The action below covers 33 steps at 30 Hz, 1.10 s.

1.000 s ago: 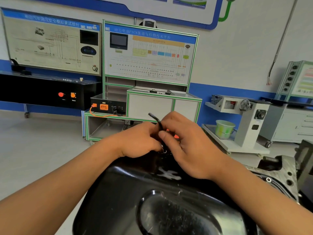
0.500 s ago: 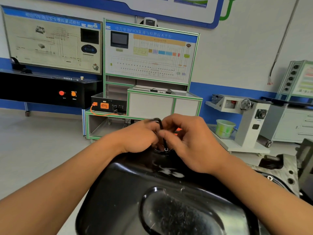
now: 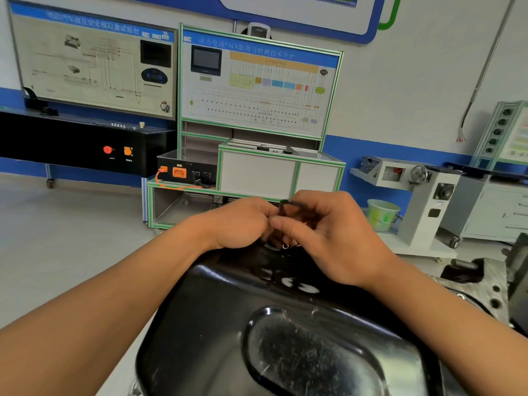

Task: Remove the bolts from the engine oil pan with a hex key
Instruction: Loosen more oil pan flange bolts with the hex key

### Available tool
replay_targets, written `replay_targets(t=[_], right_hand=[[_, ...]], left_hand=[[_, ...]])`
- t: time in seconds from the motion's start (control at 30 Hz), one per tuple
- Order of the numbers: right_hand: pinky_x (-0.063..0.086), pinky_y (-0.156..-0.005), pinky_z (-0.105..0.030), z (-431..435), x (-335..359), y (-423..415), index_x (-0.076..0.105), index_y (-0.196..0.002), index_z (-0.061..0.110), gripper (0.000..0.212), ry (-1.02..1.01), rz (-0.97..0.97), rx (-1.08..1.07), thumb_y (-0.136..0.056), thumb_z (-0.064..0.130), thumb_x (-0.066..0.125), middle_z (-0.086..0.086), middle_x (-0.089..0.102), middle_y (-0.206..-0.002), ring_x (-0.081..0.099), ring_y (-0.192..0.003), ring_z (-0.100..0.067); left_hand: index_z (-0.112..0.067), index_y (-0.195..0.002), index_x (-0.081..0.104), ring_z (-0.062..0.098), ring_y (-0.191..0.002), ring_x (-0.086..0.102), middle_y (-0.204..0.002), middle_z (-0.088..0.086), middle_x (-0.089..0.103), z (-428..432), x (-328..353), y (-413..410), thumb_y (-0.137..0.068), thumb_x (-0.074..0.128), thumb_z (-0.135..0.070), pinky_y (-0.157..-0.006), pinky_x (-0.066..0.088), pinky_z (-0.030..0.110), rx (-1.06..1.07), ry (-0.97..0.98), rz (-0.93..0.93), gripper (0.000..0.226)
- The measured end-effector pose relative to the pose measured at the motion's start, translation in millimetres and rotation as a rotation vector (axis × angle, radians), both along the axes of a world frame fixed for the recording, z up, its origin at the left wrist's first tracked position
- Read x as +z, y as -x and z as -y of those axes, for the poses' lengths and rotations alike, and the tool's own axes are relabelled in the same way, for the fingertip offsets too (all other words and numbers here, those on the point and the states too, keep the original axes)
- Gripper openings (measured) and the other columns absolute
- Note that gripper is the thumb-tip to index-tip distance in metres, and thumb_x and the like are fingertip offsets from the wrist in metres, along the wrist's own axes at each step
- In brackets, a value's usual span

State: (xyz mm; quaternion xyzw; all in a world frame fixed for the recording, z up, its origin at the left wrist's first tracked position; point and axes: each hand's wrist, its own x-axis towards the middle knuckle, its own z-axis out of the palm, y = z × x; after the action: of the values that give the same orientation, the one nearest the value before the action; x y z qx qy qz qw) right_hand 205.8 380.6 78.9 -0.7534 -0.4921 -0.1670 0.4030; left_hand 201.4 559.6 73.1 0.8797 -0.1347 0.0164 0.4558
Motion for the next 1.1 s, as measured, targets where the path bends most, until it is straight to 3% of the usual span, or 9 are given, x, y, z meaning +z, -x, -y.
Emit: replay_targets(t=[0.13,0.37,0.57,0.67,0.73,0.77,0.93,1.03,1.1], right_hand=[[0.045,-0.068,-0.017,0.6,-0.4,-0.2,0.073,-0.095,0.01,0.015,0.084,-0.005,0.018,-0.1,0.009,0.058,0.008,0.063,-0.072,0.058,-0.067,-0.008],[0.044,-0.064,-0.013,-1.2,0.3,2.2,0.073,-0.09,0.013,0.006,0.054,-0.02,0.011,-0.089,0.019,0.075,0.013,0.066,-0.073,0.058,-0.066,-0.004],[0.046,-0.064,-0.018,-3.1,1.0,-0.4,0.064,-0.096,0.012,0.003,0.067,0.025,-0.027,-0.095,0.01,0.065,0.012,0.061,-0.073,0.058,-0.063,-0.006],[0.043,-0.064,-0.013,-3.5,0.7,0.4,0.064,-0.093,0.013,0.01,0.099,0.062,-0.045,-0.098,0.006,0.059,0.014,0.06,-0.071,0.057,-0.064,-0.005],[0.044,-0.064,-0.011,-2.3,0.8,1.5,0.061,-0.092,0.022,0.02,0.091,0.033,-0.028,-0.099,0.004,0.057,0.017,0.06,-0.068,0.059,-0.063,-0.005],[0.046,-0.064,-0.012,-1.7,0.8,2.1,0.061,-0.093,0.023,0.021,0.091,0.008,-0.013,-0.099,0.004,0.056,0.016,0.062,-0.068,0.061,-0.063,-0.006],[0.056,-0.061,-0.026,-4.3,0.0,1.2,0.064,-0.093,0.011,0.006,0.012,-0.076,0.031,-0.093,0.012,0.069,0.007,0.067,-0.069,0.067,-0.058,-0.015],[0.056,-0.055,-0.029,-5.6,-0.2,-1.9,0.061,-0.084,0.002,0.014,-0.088,-0.099,-0.001,-0.09,0.005,0.073,0.0,0.065,-0.061,0.065,-0.051,-0.017],[0.058,-0.056,-0.037,-4.8,-0.4,-1.7,0.065,-0.081,0.002,0.011,-0.119,-0.129,-0.003,-0.088,0.005,0.074,-0.005,0.07,-0.066,0.065,-0.052,-0.016]], left_hand=[[-0.027,-0.049,0.071,-0.003,-0.051,0.06,-0.053,-0.013,0.065,1.3,0.5,1.9,-0.077,0.043,0.021,-0.051,0.043,0.009,-0.013,0.021,-0.013,0.063],[-0.013,-0.071,0.065,0.018,-0.071,0.056,-0.069,0.0,0.061,-1.9,4.2,4.6,-0.089,0.045,0.009,-0.071,0.048,0.036,-0.007,-0.156,0.097,0.035],[-0.019,-0.05,0.067,0.005,-0.048,0.052,-0.049,-0.009,0.058,0.3,2.1,2.2,-0.077,0.048,0.013,-0.054,0.04,0.019,0.057,-0.053,-0.014,0.046],[0.006,-0.073,0.059,0.013,-0.06,0.052,-0.067,0.009,0.056,0.1,-1.1,-1.3,-0.07,0.053,0.008,-0.065,0.038,0.028,0.063,-0.012,-0.004,0.007],[0.006,-0.074,0.057,0.013,-0.06,0.049,-0.069,0.012,0.051,0.3,-1.8,-0.4,-0.071,0.053,0.009,-0.065,0.037,0.029,0.065,0.001,0.014,0.006],[0.005,-0.071,0.058,0.014,-0.061,0.048,-0.066,0.011,0.052,-0.3,-1.4,-0.5,-0.072,0.052,0.009,-0.065,0.037,0.028,0.056,-0.004,0.017,0.007],[-0.035,-0.044,0.065,-0.002,-0.05,0.052,-0.044,-0.017,0.056,1.1,1.5,2.0,-0.086,0.044,0.013,-0.05,0.04,0.01,0.029,-0.076,0.066,0.067],[-0.028,-0.042,0.066,-0.005,-0.047,0.055,-0.045,-0.015,0.058,4.2,2.4,3.8,-0.079,0.042,0.02,-0.047,0.038,0.005,-0.024,-0.044,0.044,0.065],[-0.024,-0.046,0.067,0.004,-0.051,0.056,-0.051,-0.011,0.06,2.4,1.8,1.6,-0.078,0.046,0.017,-0.052,0.041,0.013,-0.022,-0.034,0.033,0.056]])
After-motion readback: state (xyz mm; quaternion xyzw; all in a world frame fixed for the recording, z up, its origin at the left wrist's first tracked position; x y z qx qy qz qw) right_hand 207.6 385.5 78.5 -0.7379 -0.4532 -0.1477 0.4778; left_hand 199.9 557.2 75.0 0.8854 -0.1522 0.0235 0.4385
